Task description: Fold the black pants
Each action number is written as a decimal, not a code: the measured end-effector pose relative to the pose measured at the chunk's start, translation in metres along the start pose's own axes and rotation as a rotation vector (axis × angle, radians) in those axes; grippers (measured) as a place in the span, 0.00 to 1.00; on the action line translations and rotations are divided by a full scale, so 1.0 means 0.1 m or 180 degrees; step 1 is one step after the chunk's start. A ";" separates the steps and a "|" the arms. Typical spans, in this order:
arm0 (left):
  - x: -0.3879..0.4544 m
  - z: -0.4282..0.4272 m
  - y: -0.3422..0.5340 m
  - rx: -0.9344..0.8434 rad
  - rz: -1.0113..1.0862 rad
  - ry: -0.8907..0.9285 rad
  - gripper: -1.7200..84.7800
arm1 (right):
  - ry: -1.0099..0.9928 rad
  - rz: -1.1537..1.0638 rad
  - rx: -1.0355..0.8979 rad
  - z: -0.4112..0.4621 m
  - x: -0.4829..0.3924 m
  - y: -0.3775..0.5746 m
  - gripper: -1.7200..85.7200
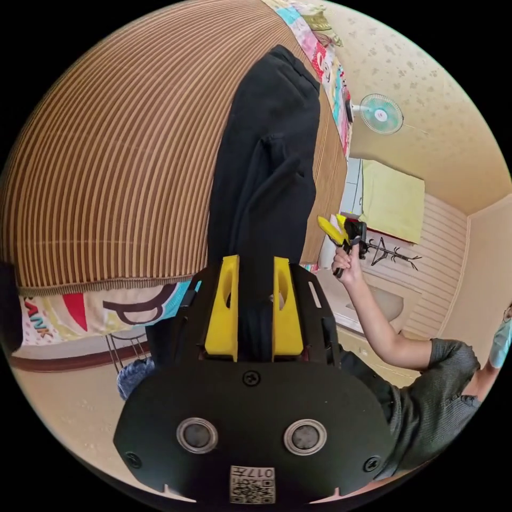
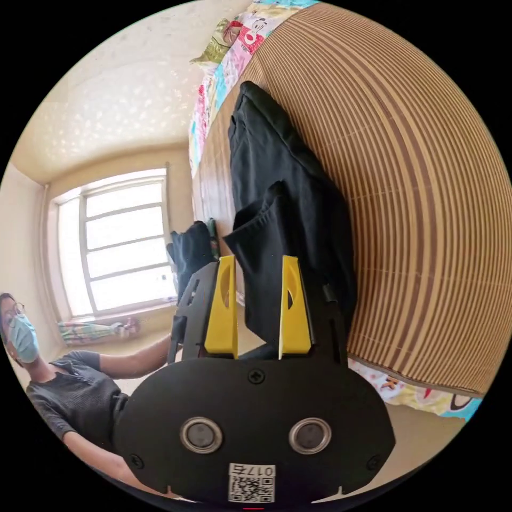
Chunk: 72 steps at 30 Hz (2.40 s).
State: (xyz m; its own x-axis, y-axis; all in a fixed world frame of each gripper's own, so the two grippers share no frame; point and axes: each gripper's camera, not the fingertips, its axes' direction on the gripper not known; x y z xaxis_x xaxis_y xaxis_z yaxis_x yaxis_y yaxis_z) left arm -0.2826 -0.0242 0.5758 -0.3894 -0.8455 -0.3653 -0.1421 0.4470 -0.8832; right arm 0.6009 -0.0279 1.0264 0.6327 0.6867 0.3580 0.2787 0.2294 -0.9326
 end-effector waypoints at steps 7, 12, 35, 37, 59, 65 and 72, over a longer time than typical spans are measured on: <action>0.42 0.32 -0.64 0.0018 0.0059 -0.0438 0.15 | 0.0625 -0.0016 -0.0404 0.49 -0.26 0.04 0.11; 0.34 0.57 -1.04 -0.0160 -0.0074 -0.0670 0.09 | 0.0503 0.0130 -0.0252 0.50 -0.44 0.14 0.07; -0.24 -0.14 -0.99 0.0527 -0.0308 0.0191 0.16 | -0.0363 0.0639 -0.0031 0.38 -0.43 0.01 0.09; -0.17 -0.16 -1.08 0.0453 -0.0223 0.0111 0.15 | -0.0312 0.0563 -0.0090 0.42 -0.52 -0.07 0.09; -1.11 -0.01 -0.10 -0.0615 0.0184 0.0352 0.11 | -0.0602 -0.0191 -0.1295 0.56 -0.56 0.92 0.11; -1.26 -0.04 -0.52 0.0155 -0.0165 0.0124 0.12 | -0.0297 0.0178 -0.0341 0.47 -0.56 0.74 0.12; -0.80 0.79 -1.00 -0.0301 0.0241 -0.0471 0.15 | 0.0606 -0.0037 -0.0759 1.00 -0.88 0.80 0.09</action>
State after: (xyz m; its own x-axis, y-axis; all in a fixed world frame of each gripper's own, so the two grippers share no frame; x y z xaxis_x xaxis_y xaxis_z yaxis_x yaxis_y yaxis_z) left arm -0.1655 -0.0243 0.6697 -0.2652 -0.8390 -0.4751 -0.2051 0.5305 -0.8225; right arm 0.4953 -0.0006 0.9162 0.7462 0.5382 0.3919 0.4343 0.0526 -0.8992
